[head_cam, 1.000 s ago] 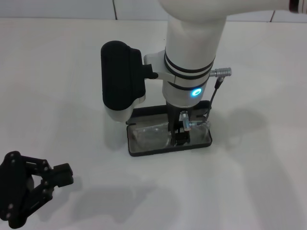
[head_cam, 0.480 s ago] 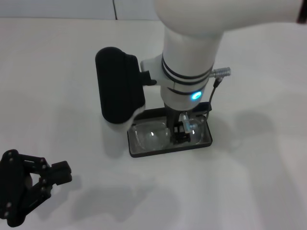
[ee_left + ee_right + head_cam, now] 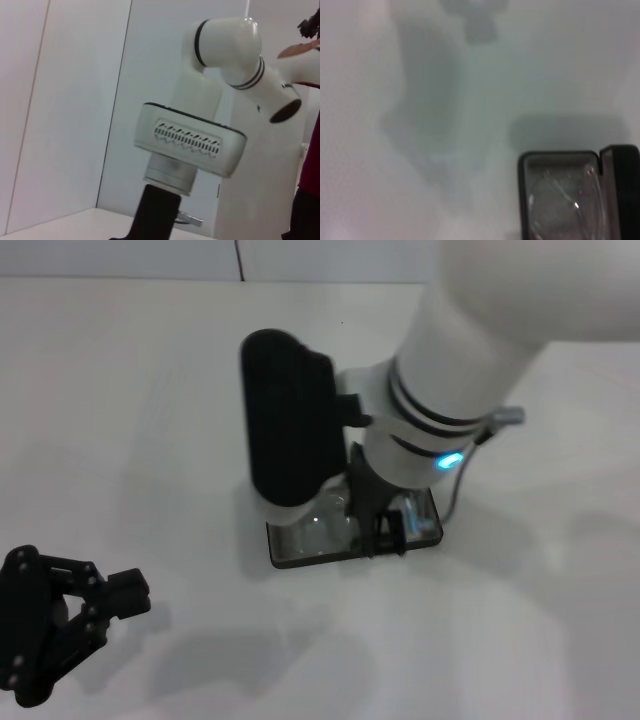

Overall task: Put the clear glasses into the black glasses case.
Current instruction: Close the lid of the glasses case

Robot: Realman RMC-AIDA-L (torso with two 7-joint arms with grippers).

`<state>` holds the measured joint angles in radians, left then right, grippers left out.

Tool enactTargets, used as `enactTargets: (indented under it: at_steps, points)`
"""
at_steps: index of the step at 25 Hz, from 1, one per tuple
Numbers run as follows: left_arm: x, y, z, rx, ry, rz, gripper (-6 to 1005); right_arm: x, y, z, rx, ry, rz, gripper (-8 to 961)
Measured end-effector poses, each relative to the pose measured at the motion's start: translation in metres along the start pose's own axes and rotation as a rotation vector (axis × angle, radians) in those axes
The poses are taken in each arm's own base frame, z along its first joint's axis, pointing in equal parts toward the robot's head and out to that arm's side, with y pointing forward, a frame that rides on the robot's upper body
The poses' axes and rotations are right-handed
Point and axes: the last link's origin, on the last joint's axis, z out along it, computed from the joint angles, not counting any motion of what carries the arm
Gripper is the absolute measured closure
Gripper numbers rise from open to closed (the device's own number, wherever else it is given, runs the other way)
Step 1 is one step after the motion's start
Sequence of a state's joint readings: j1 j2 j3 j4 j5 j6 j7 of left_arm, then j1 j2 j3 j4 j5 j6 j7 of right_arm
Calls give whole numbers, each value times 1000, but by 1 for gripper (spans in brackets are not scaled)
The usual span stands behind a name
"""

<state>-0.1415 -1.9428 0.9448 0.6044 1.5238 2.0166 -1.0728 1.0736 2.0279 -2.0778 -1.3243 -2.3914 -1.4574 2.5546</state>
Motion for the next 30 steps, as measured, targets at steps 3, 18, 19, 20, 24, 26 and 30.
enactTargets:
  at_steps: [3, 18, 19, 20, 24, 26, 30]
  points:
    - [3, -1, 1, 5, 17, -4, 917, 6, 6, -18, 9, -103, 55, 657]
    - [33, -32, 32, -37, 110, -33, 824, 159, 48, -72, 271, -762, 480, 658]
    - [34, -40, 41, -46, 98, -34, 794, 159, 48, -72, 271, -762, 480, 658]
    - [36, -46, 49, -51, 90, -35, 764, 170, 49, -72, 287, -797, 514, 658]
    - [40, -75, 90, -49, 29, -58, 761, 243, 58, -79, 413, -1028, 724, 658]
    - [41, -87, 111, -39, -8, -62, 759, 276, 64, -81, 472, -1173, 820, 658]
    - [36, -105, 157, -8, -91, -64, 756, 322, 85, -83, 577, -1423, 933, 659]
